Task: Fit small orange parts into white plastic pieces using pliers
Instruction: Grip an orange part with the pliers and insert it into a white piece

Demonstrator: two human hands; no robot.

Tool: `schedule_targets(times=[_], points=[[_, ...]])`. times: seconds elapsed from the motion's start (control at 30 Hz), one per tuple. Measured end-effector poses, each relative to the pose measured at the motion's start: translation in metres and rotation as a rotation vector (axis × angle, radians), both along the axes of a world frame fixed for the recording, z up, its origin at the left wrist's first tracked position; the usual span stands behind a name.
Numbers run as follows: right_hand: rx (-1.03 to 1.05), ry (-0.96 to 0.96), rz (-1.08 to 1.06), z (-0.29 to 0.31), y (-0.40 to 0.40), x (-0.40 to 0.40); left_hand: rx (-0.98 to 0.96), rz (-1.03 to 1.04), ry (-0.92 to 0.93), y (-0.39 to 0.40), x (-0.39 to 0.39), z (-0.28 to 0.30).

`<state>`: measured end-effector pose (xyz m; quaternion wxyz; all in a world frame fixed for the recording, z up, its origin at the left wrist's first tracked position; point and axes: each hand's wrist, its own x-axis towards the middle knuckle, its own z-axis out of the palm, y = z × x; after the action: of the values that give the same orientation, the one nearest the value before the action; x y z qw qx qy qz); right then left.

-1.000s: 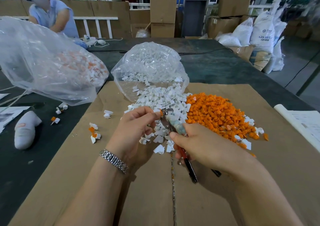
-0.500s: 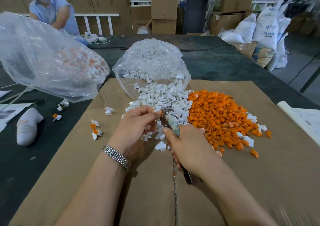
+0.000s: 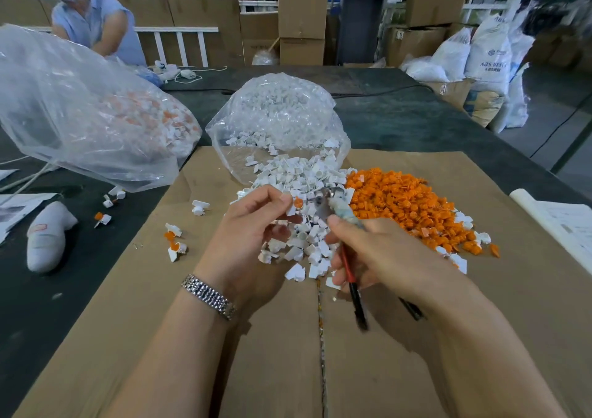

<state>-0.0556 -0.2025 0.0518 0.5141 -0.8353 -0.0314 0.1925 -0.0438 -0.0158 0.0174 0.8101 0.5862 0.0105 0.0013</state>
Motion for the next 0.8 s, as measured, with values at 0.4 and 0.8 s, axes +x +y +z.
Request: schedule_targets(times=[0.4,0.8], points=[[-0.931,-0.404,-0.277,-0.037,-0.020,0.037,0.078,-0.088,-0.102,0.007,0.006,-0.006],[0.139,-0.670,0.035,-0.038,-0.004,0.030,0.129,-0.142,-0.009,0.001,0.006,-0.009]])
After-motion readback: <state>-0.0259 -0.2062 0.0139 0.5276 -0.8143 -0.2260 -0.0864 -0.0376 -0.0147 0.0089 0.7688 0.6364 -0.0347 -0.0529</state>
